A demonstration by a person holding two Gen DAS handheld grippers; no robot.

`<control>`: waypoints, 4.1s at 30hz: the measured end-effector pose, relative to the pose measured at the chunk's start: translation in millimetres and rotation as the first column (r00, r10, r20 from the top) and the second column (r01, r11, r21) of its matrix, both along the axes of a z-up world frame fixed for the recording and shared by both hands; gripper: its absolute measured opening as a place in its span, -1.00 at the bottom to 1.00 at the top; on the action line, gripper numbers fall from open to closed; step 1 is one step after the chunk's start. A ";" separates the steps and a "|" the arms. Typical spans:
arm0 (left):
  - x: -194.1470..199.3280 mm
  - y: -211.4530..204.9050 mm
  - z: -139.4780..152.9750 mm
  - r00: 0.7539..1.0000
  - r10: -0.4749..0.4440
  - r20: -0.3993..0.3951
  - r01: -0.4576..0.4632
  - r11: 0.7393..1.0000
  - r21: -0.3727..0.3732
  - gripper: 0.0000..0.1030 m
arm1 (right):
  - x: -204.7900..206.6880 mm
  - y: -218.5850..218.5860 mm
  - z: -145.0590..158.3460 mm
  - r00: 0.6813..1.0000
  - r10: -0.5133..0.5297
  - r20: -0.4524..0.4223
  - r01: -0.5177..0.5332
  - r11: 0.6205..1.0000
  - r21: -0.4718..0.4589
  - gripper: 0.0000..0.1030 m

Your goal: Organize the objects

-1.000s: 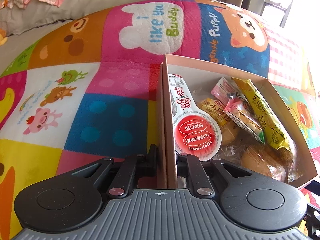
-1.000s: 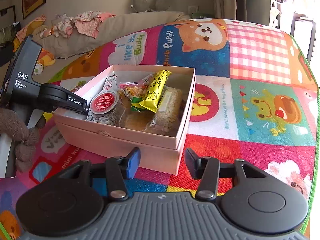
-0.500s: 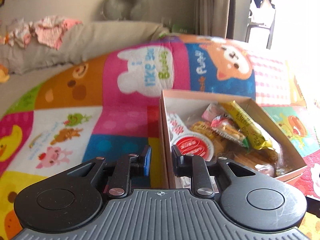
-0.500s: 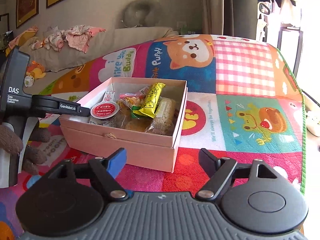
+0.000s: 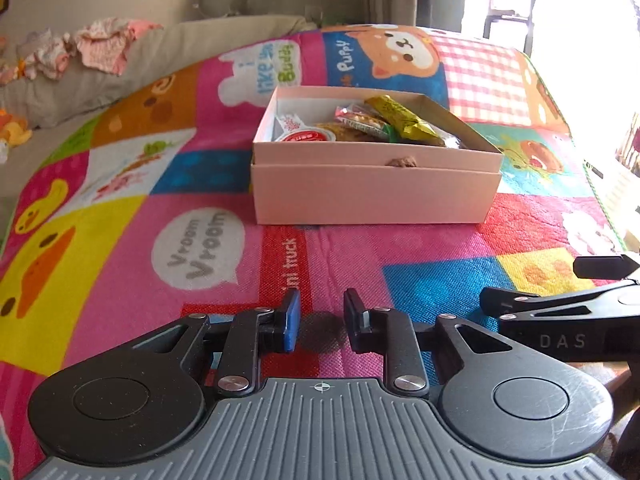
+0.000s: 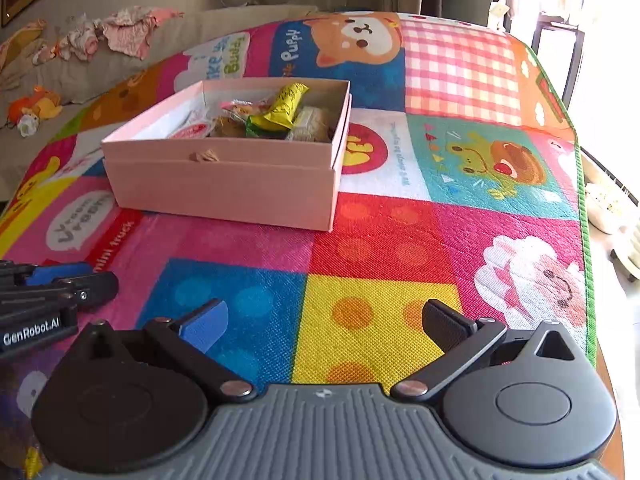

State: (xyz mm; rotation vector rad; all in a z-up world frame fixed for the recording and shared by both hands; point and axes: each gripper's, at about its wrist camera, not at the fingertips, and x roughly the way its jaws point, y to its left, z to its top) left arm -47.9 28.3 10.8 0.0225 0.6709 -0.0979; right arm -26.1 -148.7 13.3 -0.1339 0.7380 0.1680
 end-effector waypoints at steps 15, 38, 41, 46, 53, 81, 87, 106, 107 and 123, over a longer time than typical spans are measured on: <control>4.8 -7.3 -4.4 0.999 0.026 0.045 -0.026 1.000 0.006 -0.46 | 17.9 1.6 -5.5 1.000 0.000 0.007 -0.001 0.998 0.062 1.00; 4.5 -4.1 -5.1 0.999 0.027 0.045 -0.027 1.000 -0.002 -0.46 | 13.2 -3.1 -7.5 0.998 -0.056 0.040 0.054 0.997 0.057 1.00; 4.7 -4.8 -5.0 0.999 0.027 0.045 -0.027 1.000 0.000 -0.46 | 14.7 -3.1 -7.5 0.998 -0.046 0.040 0.044 0.997 0.059 1.00; 4.6 -5.2 -4.9 0.999 0.027 0.045 -0.028 1.000 0.003 -0.46 | 14.1 -1.7 -7.7 0.999 -0.036 0.041 0.034 0.998 0.058 1.00; 4.7 -4.2 -5.0 0.999 0.028 0.044 -0.028 1.000 -0.014 -0.46 | 14.1 -3.2 -7.4 0.999 -0.038 0.039 0.035 0.997 0.067 1.00; 1.9 -6.8 -4.0 0.999 0.027 0.046 -0.027 1.000 0.005 -0.46 | 13.7 -3.8 -7.3 0.999 -0.038 0.039 0.035 0.997 0.068 1.00; 2.2 0.6 -4.2 0.999 0.029 0.044 -0.028 0.999 -0.036 -0.46 | 14.0 -3.6 -7.3 0.999 -0.038 0.039 0.035 0.997 0.067 1.00; 2.9 -8.6 -4.3 0.999 0.015 0.048 -0.016 1.000 0.023 -0.46 | 14.3 -4.5 -7.0 0.999 -0.038 0.040 0.035 0.997 0.068 1.00; 3.0 -8.4 -4.4 0.999 0.011 0.048 -0.012 1.000 0.023 -0.46 | 14.0 -4.2 -7.1 0.999 -0.038 0.039 0.035 0.997 0.069 1.00; 6.9 -17.7 -4.5 0.996 0.076 0.053 -0.078 0.996 0.047 -0.45 | 14.3 -4.2 -6.1 0.999 -0.038 0.040 0.035 0.997 0.067 1.00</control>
